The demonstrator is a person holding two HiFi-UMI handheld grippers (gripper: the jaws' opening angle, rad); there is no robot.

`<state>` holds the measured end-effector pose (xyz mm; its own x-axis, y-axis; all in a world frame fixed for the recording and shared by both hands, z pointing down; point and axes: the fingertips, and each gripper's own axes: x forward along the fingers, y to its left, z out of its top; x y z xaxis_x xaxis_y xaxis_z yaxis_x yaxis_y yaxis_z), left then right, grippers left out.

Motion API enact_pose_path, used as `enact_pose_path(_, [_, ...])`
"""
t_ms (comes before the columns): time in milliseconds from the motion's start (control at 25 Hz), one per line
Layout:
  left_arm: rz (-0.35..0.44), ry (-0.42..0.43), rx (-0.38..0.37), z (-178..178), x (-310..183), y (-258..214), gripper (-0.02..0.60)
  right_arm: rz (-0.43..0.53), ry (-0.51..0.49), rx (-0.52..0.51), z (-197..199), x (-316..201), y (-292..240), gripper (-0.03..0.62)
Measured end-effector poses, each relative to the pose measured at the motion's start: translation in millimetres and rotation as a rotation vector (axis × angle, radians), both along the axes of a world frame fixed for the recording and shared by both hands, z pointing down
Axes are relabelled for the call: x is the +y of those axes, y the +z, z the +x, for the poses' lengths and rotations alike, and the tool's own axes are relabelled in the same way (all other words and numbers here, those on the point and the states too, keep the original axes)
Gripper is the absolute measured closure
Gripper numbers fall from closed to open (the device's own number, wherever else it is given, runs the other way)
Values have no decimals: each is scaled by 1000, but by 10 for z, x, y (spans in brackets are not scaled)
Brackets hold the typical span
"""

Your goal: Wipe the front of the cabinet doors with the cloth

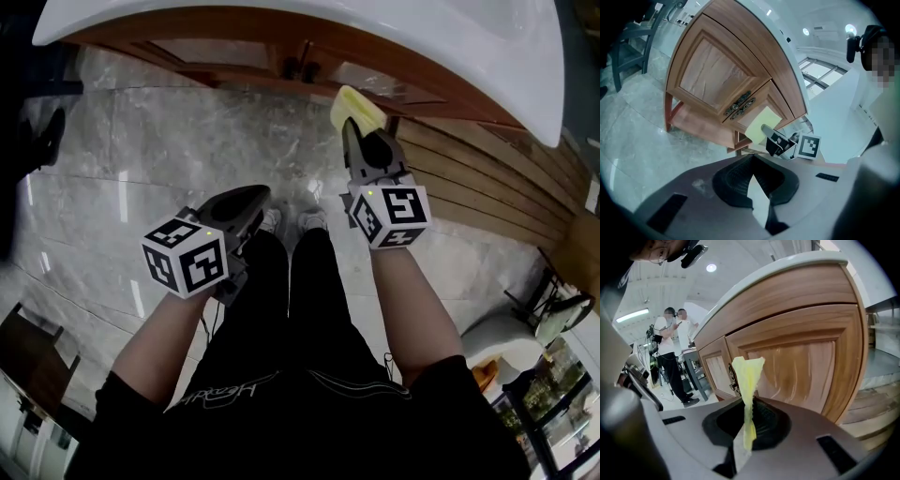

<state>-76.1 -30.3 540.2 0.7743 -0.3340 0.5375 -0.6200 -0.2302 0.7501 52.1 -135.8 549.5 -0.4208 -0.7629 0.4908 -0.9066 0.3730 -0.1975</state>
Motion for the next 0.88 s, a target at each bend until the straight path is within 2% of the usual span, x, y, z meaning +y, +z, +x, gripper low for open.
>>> enact_pose_path(360, [-18, -44, -9, -321, -59, 47, 575, 33, -20, 7, -303, -194, 66, 553])
enact_pose_path(880, [-62, -39, -8, -222, 62, 157, 575, 8, -6, -30, -288, -355, 218, 553])
